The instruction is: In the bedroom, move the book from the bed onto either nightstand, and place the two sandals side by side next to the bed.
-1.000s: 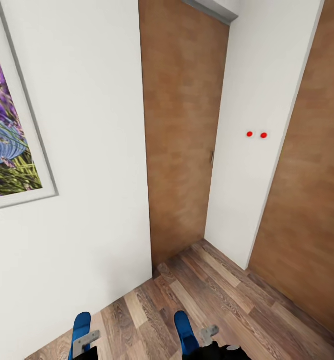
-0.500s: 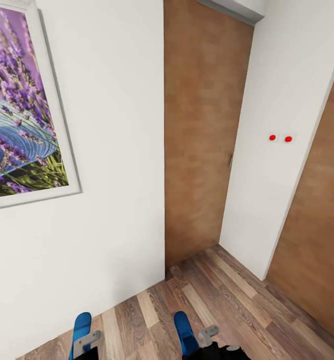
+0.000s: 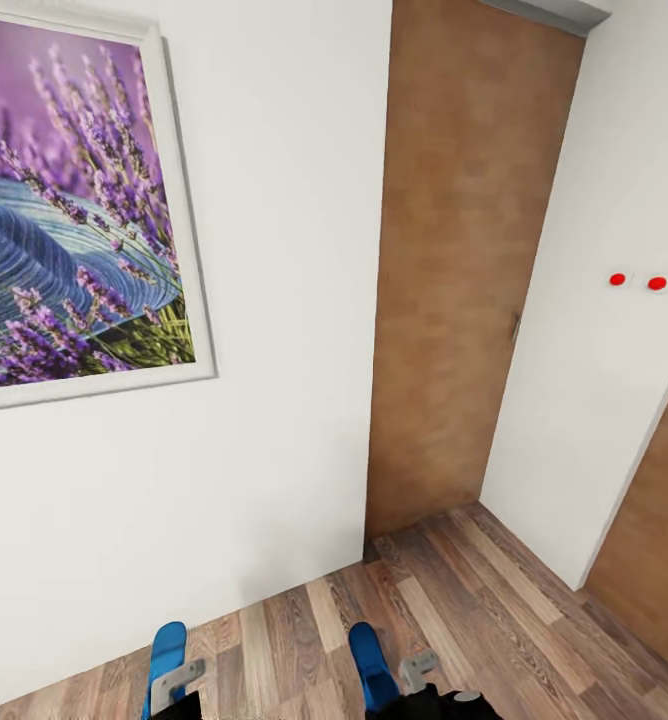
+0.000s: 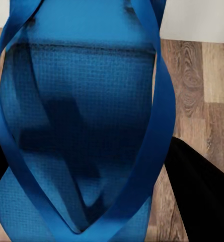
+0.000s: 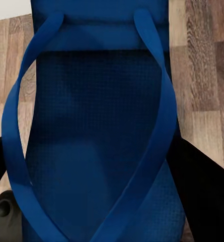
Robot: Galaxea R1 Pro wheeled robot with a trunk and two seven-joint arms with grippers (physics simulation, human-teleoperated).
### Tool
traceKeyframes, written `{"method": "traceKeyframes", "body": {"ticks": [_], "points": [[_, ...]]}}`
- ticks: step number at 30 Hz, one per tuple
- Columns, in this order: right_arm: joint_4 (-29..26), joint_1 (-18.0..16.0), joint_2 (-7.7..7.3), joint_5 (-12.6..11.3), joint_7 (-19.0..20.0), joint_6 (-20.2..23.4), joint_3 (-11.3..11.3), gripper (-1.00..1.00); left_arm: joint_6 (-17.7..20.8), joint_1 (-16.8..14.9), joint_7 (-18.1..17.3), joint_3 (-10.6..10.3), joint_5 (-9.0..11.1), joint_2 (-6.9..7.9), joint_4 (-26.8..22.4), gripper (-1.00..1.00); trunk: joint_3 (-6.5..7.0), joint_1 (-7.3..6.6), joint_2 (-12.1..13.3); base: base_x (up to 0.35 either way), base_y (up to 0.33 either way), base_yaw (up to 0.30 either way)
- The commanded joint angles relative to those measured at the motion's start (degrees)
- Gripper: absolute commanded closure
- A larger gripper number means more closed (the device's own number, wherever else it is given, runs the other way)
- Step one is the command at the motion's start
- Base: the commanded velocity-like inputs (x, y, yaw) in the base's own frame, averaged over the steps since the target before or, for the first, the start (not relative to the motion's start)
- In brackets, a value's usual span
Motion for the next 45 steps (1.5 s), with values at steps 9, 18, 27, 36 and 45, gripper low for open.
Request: {"method": "traceKeyframes", "body": {"ticks": [9, 18, 27, 36, 45], "points": [[-0.2, 0.0, -0.17, 0.3, 0.2, 0.3, 0.0, 1.00, -1.4, 0.0, 0.0, 0.3, 0.0, -0.05, 0.0, 1.00, -0.02, 0.02, 0.0, 0.000, 0.000, 0.295], [-0.3, 0.0, -0.12, 0.3, 0.2, 0.3, 0.0, 1.00, -1.9, 0.0, 0.0, 0.3, 0.1, -0.05, 0.0, 1.00, -0.02, 0.02, 0.0, 0.000, 0.000, 0.295], [-0.2, 0.0, -0.07, 0.3, 0.1, 0.3, 0.0, 1.00, -2.6, 0.0, 0.0, 0.3, 0.1, -0.05, 0.0, 1.00, -0.02, 0.02, 0.0, 0.000, 0.000, 0.295], [-0.2, 0.0, -0.15, 0.4, 0.1, 0.3, 0.0, 1.00, -2.7, 0.0, 0.0, 0.3, 0.0, -0.05, 0.0, 1.00, -0.02, 0.02, 0.0, 0.000, 0.000, 0.295], [-0.2, 0.0, -0.23, 0.4, 0.1, 0.3, 0.0, 1.00, -2.7, -0.1, 0.0, 0.3, 0.1, -0.05, 0.0, 1.00, -0.02, 0.02, 0.0, 0.000, 0.000, 0.295]]}}
